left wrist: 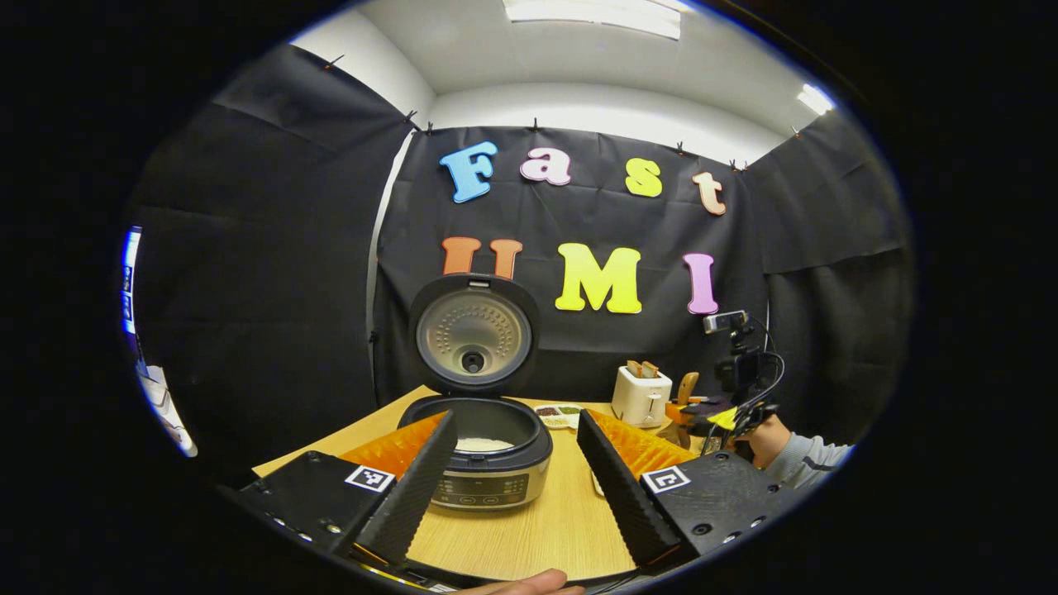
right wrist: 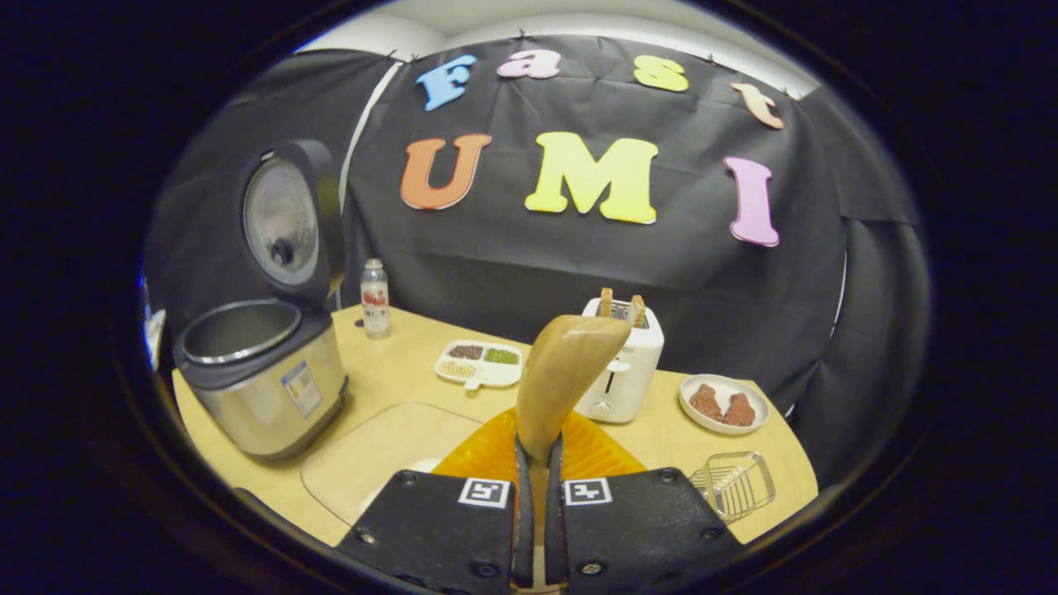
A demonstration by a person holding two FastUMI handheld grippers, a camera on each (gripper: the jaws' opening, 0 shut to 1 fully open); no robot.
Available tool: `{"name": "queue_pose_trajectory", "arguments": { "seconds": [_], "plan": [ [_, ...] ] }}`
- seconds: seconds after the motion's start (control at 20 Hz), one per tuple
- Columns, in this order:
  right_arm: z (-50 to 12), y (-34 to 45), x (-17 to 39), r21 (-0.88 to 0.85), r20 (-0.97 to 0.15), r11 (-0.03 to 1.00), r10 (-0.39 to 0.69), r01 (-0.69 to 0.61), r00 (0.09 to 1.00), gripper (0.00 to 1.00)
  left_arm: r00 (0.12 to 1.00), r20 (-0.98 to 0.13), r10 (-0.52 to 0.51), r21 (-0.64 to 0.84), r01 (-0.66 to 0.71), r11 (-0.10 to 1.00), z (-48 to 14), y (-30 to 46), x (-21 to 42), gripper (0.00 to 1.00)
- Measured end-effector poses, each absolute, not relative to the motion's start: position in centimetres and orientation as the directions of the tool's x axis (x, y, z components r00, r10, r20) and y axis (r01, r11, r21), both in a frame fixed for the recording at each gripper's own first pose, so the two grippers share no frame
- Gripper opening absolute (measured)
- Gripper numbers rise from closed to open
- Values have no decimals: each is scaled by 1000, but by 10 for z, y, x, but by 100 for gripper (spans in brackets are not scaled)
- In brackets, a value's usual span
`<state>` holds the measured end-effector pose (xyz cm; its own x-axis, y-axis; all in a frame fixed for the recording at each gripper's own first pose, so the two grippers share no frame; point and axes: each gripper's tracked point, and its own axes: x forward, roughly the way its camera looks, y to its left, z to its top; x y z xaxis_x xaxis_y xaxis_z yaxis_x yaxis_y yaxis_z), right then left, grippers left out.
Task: Close the left gripper, press the button to open the rice cooker; take a wooden spoon from the chopstick holder with the right hand, scoop a spoonful of rice and pour it into the rice cooker, then put the wooden spoon back into the chopstick holder.
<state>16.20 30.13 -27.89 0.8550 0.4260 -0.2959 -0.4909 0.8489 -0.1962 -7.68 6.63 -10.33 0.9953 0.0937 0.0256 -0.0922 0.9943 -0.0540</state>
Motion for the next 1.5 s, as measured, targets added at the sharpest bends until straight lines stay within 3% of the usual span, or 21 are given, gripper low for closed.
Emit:
{"name": "queue_pose_trajectory", "arguments": {
  "seconds": [0.25,0.55,0.7,0.75,0.8,0.9,0.95,1.2,1.35,1.5],
  "plan": [
    [-301,291,162,-271,-296,854,365,-445,882,11,994,24,105,-68,-103,992,-107,73,-74,94],
    [-305,319,130,31,-347,861,486,-508,802,11,993,11,115,-90,-113,990,-113,77,-73,94],
    [-305,332,125,92,-339,849,519,-521,785,11,993,6,120,-82,-120,989,-114,79,-73,94],
    [-305,336,124,103,-335,845,526,-525,781,6,992,4,122,-78,-122,989,-113,80,-73,94],
    [-306,341,120,123,-332,840,537,-528,776,11,992,2,123,-74,-122,990,-113,80,-74,94],
    [-308,355,113,188,-338,817,574,-545,746,11,992,1,123,-72,-122,990,-112,80,-75,89],
    [-309,365,109,233,-343,800,600,-553,723,10,993,1,122,-72,-121,990,-113,80,-75,94],
    [-312,381,108,418,-368,735,674,-534,641,11,993,-14,116,-53,-117,992,-116,80,-73,94],
    [-318,379,110,582,-380,671,724,-459,576,11,993,-27,118,-46,-119,992,-121,80,-70,94],
    [-312,385,104,623,-367,634,754,-458,545,11,992,-35,120,-61,-122,991,-123,82,-68,94]
  ]
}}
